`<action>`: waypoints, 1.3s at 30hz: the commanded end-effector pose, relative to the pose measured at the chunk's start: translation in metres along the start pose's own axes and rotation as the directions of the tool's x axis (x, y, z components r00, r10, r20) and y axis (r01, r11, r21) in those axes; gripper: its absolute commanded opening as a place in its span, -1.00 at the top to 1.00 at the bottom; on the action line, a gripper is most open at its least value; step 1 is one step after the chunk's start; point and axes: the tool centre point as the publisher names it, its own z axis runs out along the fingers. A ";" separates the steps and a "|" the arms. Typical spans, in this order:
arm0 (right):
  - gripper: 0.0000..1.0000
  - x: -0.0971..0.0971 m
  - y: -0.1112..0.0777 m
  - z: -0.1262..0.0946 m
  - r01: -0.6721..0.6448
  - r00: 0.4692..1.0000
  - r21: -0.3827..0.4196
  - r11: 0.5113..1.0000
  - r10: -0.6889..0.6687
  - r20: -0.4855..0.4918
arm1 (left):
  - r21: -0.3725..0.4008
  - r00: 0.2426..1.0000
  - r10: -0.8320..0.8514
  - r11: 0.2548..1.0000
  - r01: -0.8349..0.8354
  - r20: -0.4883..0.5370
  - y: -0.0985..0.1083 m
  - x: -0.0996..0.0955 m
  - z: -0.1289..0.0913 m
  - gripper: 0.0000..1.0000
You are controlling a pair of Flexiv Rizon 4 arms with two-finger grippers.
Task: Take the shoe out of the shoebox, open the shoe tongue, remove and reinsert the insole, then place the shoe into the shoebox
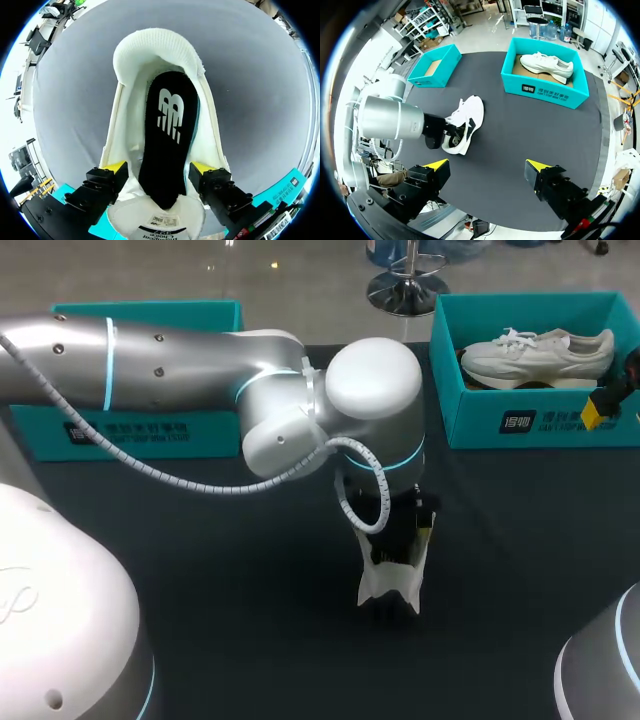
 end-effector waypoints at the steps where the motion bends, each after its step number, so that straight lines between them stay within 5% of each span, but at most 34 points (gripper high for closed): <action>1: -1.00 0.000 0.003 0.000 -0.001 1.000 0.007 1.000 0.001 -0.001 | -0.005 1.000 -0.003 1.000 0.003 0.010 -0.001 0.004 -0.003 -1.00; 14: -1.00 0.000 0.003 0.000 -0.001 1.000 0.007 1.000 0.001 -0.001 | -0.013 1.000 -0.007 1.000 0.007 0.011 0.001 -0.002 -0.015 -1.00; 25: -1.00 0.000 0.003 0.000 -0.001 1.000 0.007 1.000 0.001 -0.001 | 0.129 0.997 0.055 0.991 -0.048 -0.053 0.010 -0.002 -0.048 -1.00; 29: -1.00 0.000 0.003 0.000 -0.001 1.000 0.007 1.000 0.001 -0.001 | 0.124 0.997 0.057 0.991 -0.050 -0.057 0.021 -0.004 -0.051 -1.00; 30: -1.00 0.000 0.003 0.000 -0.001 1.000 0.007 1.000 0.001 -0.001 | 0.115 0.996 0.061 0.992 -0.054 -0.059 0.024 -0.004 -0.051 -0.50; 31: -1.00 0.000 0.003 0.000 -0.001 1.000 0.007 1.000 0.001 -0.001 | 0.122 0.997 0.058 0.991 -0.050 -0.055 0.026 -0.004 -0.050 0.44; 32: -1.00 0.000 0.003 0.000 -0.001 1.000 0.007 1.000 0.001 -0.001 | 0.124 0.997 0.058 0.991 -0.051 -0.055 0.028 -0.004 -0.050 1.00; 39: -1.00 0.000 0.003 0.000 -0.001 1.000 0.007 1.000 0.001 -0.001 | 0.133 0.997 0.059 0.990 -0.054 -0.039 0.027 -0.005 -0.049 1.00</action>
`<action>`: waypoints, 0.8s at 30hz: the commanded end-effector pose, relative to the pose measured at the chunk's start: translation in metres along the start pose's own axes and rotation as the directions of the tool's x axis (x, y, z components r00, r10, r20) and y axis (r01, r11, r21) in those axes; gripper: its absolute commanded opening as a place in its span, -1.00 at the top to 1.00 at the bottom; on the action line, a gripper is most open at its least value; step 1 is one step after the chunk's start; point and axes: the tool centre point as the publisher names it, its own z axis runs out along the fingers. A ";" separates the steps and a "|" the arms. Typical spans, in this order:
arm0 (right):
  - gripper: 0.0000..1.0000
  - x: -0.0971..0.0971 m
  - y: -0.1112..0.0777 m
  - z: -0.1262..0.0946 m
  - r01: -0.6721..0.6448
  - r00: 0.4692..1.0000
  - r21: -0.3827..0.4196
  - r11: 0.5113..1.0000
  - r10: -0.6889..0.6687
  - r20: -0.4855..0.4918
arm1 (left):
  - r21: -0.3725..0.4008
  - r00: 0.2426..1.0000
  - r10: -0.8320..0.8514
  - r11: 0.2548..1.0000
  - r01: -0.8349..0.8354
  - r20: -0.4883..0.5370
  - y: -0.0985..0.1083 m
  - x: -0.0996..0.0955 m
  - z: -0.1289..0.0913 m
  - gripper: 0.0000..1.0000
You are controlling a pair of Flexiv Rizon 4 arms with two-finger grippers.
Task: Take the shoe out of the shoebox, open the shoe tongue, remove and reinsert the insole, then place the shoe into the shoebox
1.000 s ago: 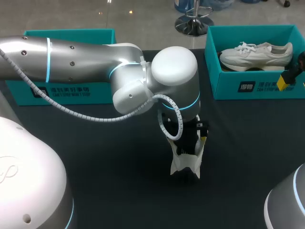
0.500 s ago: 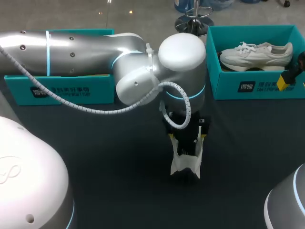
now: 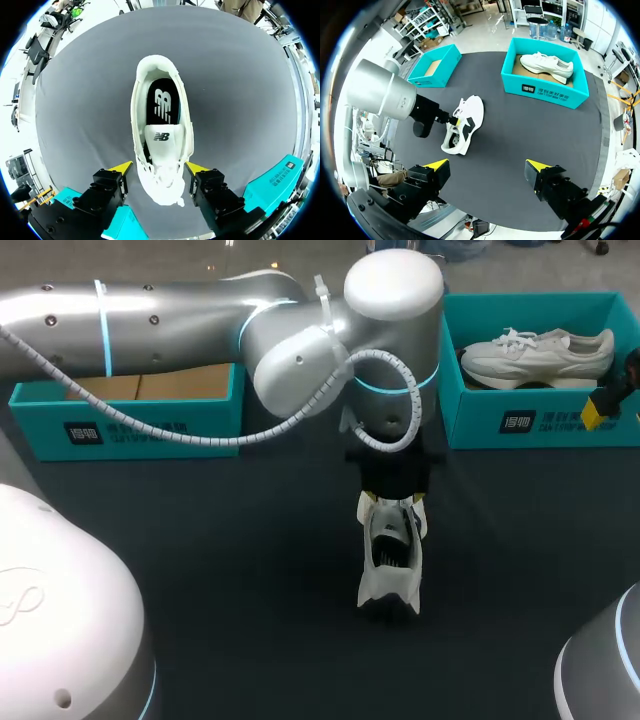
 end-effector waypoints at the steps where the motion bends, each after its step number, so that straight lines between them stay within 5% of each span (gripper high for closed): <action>1: -1.00 0.000 0.003 0.000 -0.001 1.000 0.007 1.000 0.001 -0.001 | 0.007 1.000 0.000 1.000 0.000 0.014 -0.004 0.000 0.003 1.00; 16: -1.00 0.000 0.003 0.000 -0.001 1.000 0.007 1.000 0.001 -0.001 | 0.056 0.999 0.000 0.998 0.003 -0.038 -0.038 0.015 0.031 1.00; 24: -1.00 0.000 0.003 0.000 -0.001 1.000 0.007 1.000 0.001 -0.001 | 0.133 0.972 -0.235 0.963 0.234 -0.012 -0.038 0.021 0.006 1.00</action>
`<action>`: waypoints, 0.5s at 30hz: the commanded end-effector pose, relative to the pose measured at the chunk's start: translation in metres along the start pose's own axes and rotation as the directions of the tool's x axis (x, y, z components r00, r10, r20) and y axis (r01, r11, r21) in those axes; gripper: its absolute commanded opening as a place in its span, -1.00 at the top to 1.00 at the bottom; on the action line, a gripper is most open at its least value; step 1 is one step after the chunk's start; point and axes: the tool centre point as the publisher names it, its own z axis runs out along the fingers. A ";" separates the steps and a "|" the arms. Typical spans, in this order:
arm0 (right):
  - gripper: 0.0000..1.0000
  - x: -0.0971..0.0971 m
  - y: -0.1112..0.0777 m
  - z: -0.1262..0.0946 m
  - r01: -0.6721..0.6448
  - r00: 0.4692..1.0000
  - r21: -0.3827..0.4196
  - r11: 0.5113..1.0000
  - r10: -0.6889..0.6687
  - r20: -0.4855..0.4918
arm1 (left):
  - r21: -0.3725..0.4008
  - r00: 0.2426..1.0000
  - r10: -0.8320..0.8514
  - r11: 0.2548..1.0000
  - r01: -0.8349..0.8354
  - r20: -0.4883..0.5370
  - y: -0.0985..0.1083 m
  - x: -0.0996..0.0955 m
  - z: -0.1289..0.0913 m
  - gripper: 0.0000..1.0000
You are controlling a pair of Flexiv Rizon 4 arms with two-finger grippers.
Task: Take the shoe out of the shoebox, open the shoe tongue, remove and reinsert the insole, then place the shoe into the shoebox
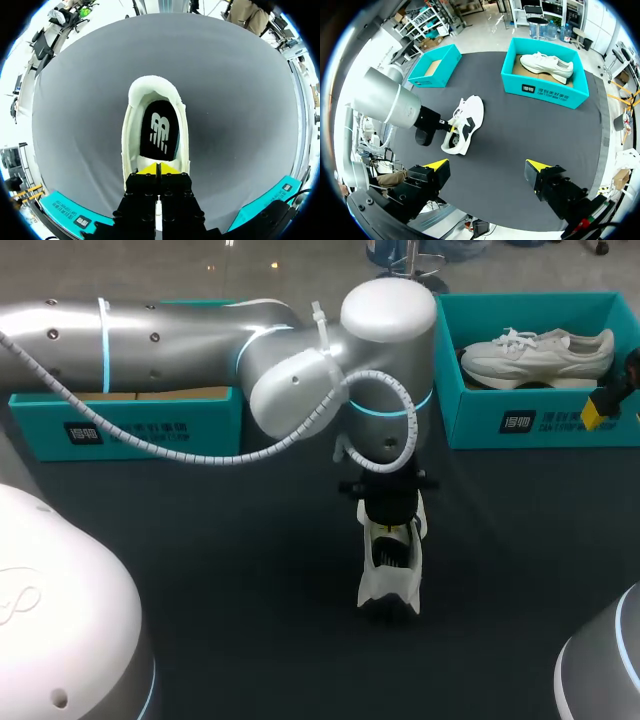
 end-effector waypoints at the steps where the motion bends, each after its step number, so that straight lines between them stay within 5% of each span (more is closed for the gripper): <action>1: -1.00 0.000 0.003 0.000 -0.001 1.000 0.007 1.000 0.001 -0.001 | 0.046 0.991 -0.136 0.990 0.136 0.013 0.000 0.013 -0.019 1.00; 11: -1.00 0.000 0.003 0.000 -0.001 1.000 0.007 1.000 0.001 -0.001 | 0.102 0.942 -0.328 0.942 0.320 0.066 -0.023 0.040 -0.028 1.00; 12: -1.00 0.000 0.003 0.000 -0.001 1.000 0.007 1.000 0.001 -0.001 | 0.113 0.943 -0.311 0.948 0.298 0.121 -0.027 0.040 -0.030 0.52; 13: -1.00 0.000 0.003 0.000 -0.001 1.000 0.007 1.000 0.001 -0.001 | 0.113 0.943 -0.311 0.948 0.298 0.121 -0.027 0.040 -0.030 -1.00; 15: -1.00 0.000 0.003 0.000 -0.001 1.000 0.007 1.000 0.001 -0.001 | 0.113 0.943 -0.311 0.948 0.298 0.121 -0.027 0.040 -0.030 -1.00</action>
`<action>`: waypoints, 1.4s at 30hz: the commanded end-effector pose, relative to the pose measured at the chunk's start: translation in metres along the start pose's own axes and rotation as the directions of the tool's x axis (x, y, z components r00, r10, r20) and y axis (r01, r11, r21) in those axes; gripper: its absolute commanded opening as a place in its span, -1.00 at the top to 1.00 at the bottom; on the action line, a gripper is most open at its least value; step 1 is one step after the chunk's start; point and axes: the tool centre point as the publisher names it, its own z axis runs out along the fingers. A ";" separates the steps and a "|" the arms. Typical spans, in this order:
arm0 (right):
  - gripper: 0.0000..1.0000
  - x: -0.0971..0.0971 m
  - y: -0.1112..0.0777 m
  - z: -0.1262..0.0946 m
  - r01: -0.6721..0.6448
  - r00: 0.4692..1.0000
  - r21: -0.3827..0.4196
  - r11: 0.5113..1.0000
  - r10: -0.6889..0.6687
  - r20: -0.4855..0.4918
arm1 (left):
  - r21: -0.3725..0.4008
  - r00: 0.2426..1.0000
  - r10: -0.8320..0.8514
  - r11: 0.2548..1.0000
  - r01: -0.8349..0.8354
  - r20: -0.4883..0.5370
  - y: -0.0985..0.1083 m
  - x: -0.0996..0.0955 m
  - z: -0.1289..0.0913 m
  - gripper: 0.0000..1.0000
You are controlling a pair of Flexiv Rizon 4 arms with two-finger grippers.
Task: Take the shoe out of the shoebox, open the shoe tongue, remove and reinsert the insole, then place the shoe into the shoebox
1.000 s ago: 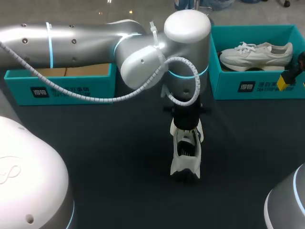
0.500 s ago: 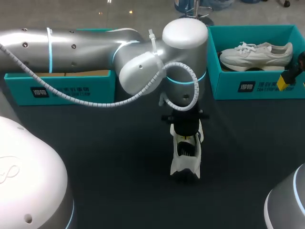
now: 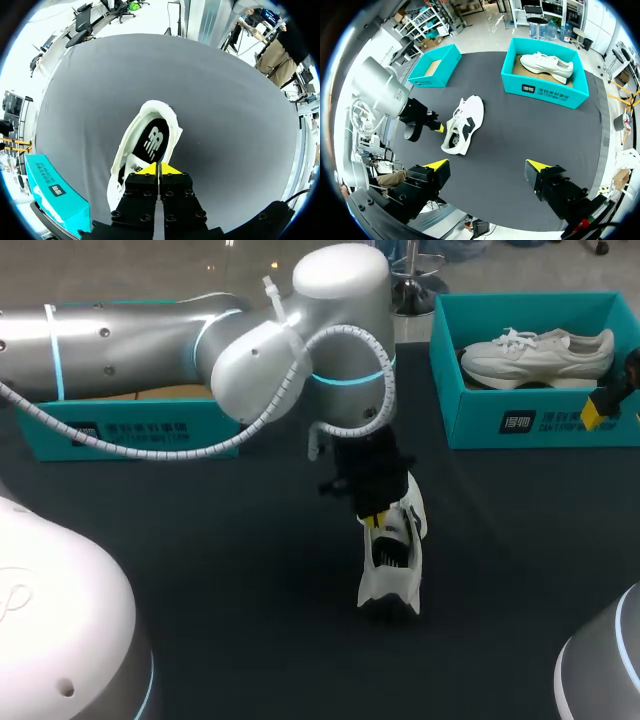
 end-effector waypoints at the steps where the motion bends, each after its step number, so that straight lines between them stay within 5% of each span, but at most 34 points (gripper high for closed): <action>1: -1.00 0.000 0.003 0.000 -0.001 1.000 0.007 1.000 0.001 -0.001 | -0.003 0.997 0.005 1.000 -0.004 0.074 -0.002 0.017 0.000 -1.00; 13: -1.00 0.000 0.003 0.000 -0.001 1.000 0.007 1.000 0.001 -0.001 | -0.003 0.997 0.005 1.000 -0.004 0.074 -0.002 0.017 0.000 -1.00; 15: -1.00 0.000 0.003 0.000 -0.001 1.000 0.007 1.000 0.001 -0.001 | -0.025 0.991 -0.129 0.991 0.130 0.041 -0.004 0.016 0.000 -1.00; 24: -1.00 0.000 0.003 0.000 -0.001 1.000 0.007 1.000 0.001 -0.001 | -0.113 0.748 -0.664 0.744 0.659 -0.007 -0.020 0.033 -0.001 -1.00; 31: -1.00 0.000 0.003 0.000 -0.001 1.000 0.007 1.000 0.001 -0.001 | -0.054 0.503 -0.864 0.501 0.864 0.018 -0.031 0.044 0.001 -1.00; 42: -1.00 0.000 0.003 0.000 -0.001 1.000 0.007 1.000 0.001 -0.001 | -0.054 0.503 -0.864 0.501 0.864 0.018 -0.031 0.044 0.001 -1.00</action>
